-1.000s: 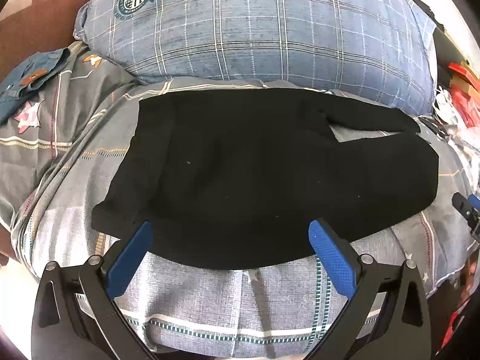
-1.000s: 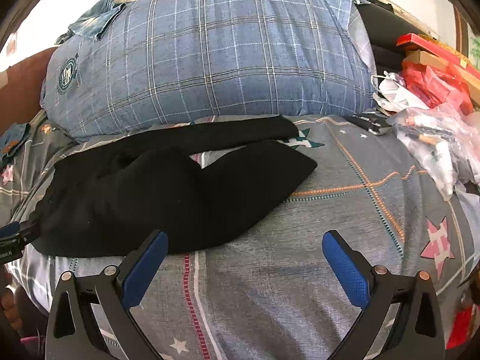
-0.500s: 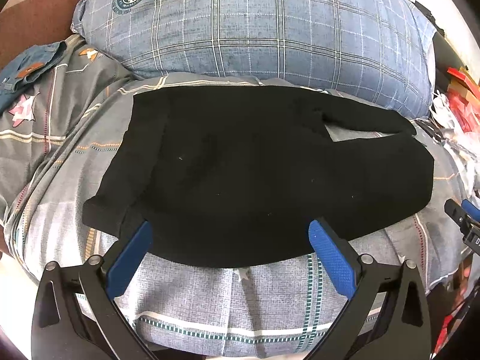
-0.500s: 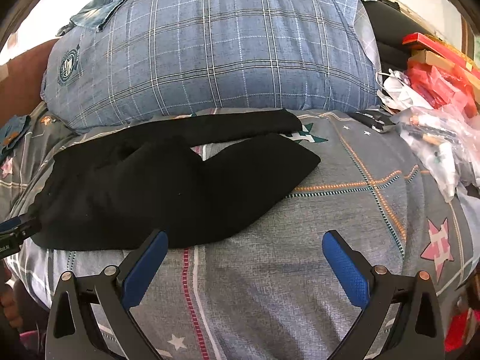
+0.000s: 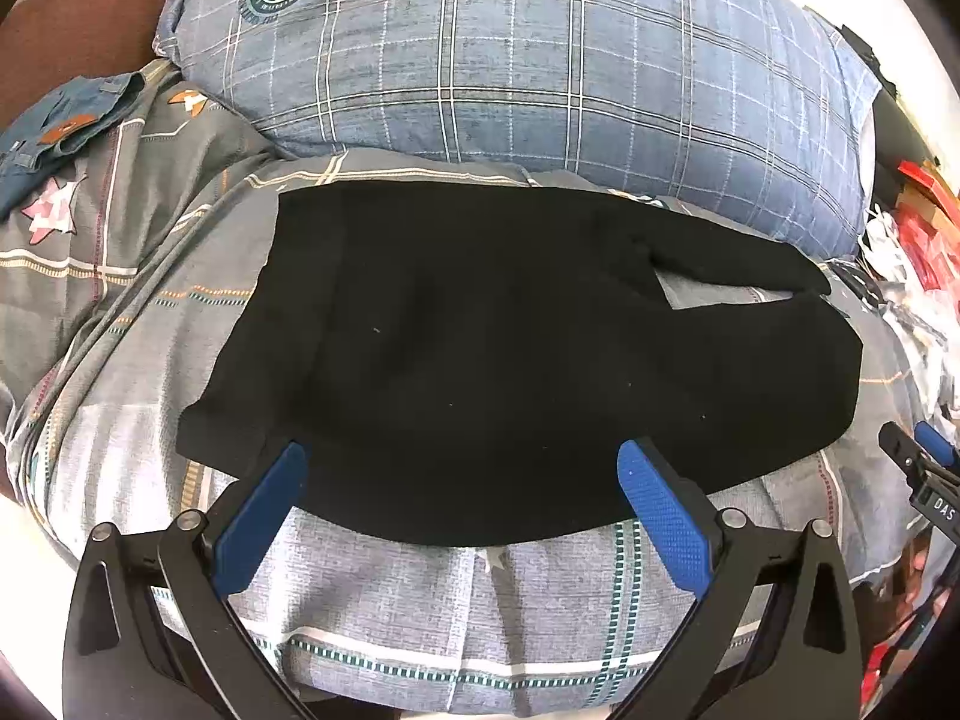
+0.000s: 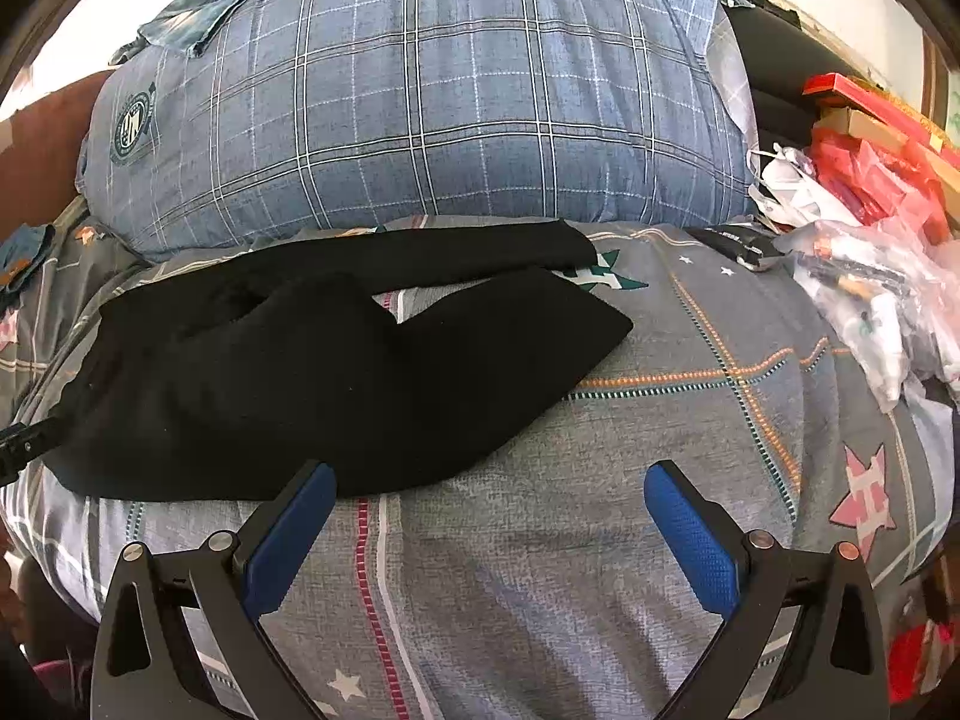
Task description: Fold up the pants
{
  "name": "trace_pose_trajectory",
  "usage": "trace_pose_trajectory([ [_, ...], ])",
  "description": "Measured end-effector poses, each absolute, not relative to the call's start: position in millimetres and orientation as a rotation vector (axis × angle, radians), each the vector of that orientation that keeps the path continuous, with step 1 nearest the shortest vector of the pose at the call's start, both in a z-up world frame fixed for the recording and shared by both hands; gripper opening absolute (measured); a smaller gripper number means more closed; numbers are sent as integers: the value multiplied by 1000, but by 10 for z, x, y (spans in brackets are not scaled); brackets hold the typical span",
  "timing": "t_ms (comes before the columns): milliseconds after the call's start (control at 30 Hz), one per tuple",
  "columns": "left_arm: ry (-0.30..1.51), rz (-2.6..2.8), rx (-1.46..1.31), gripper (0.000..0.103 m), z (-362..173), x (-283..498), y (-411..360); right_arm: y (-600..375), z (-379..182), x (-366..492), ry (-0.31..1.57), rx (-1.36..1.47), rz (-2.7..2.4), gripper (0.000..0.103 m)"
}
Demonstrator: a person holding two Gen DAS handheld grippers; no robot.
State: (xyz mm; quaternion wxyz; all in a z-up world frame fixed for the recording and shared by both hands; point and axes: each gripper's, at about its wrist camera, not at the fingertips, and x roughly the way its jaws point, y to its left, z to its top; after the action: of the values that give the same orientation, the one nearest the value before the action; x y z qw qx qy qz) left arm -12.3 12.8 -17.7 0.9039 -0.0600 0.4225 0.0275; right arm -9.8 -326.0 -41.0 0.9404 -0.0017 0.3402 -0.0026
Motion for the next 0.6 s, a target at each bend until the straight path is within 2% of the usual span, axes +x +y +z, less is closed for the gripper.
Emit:
trace_pose_trajectory([
  [600,900,53,-122,103,-182,-74,110,-3364,-393,-82,704,6,-15,103],
])
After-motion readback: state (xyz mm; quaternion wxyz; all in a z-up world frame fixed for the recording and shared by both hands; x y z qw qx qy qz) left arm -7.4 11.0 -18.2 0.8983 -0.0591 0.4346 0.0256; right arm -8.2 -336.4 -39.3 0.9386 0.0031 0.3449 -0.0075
